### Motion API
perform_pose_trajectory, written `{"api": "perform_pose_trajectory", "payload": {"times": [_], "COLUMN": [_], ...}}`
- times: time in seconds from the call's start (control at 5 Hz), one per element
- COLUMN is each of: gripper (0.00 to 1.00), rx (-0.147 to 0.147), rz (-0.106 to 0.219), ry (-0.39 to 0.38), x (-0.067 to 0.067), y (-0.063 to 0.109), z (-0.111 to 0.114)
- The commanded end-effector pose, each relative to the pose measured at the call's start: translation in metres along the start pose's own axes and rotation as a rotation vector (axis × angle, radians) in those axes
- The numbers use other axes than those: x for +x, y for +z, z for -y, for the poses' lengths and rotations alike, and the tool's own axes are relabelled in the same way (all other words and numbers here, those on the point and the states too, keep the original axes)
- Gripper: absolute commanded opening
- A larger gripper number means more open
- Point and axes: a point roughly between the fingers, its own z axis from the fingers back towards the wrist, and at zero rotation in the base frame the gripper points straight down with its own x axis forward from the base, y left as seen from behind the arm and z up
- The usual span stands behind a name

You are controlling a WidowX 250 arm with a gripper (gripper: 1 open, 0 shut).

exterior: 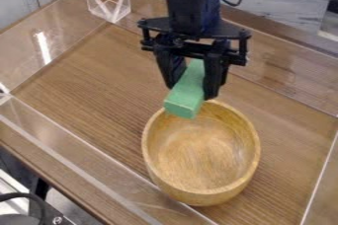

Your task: Remove the green block from inside the brown bowl and put it on the table

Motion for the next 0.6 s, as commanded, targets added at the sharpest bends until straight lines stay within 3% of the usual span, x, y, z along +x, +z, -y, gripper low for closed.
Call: {"api": "perform_pose_trajectory", "payload": {"times": [0.0, 0.2, 0.4], "gripper": [0.00, 0.00, 0.00], "rx": [-0.006, -0.006, -0.005], "rz": [0.043, 0.046, 0.063], "ry": [-0.022, -0.036, 0.039], "x": [0.0104, 0.0136, 0.0149], "y": [0.0015, -0.0070, -0.0012], "z": [0.0075, 0.0118, 0.0125]}}
